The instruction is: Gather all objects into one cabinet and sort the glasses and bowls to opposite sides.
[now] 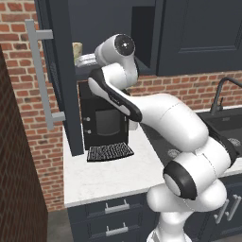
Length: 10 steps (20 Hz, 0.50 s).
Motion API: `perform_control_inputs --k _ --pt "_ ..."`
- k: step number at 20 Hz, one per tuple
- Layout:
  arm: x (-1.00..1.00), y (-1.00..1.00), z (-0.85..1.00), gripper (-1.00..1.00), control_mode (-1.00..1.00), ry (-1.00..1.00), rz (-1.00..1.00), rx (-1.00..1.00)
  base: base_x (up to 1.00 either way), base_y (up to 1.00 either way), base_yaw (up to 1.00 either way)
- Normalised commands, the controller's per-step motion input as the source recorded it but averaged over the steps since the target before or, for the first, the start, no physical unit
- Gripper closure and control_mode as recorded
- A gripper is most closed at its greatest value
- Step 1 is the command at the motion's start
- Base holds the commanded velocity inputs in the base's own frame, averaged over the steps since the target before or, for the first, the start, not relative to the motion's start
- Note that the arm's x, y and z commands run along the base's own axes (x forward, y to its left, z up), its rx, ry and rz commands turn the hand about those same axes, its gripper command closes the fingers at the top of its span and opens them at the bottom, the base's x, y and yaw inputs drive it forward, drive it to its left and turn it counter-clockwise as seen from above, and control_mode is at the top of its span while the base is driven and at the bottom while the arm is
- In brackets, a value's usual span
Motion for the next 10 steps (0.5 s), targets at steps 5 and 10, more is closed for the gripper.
perform_control_inputs --k 5,10 --pt "0.19 0.01 0.00 -1.00 -1.00 0.00 0.00 0.01 0.00 0.00 0.00" --pt "0.01 0.00 0.00 -1.00 -1.00 0.00 0.00 0.10 0.00 0.00 0.00"
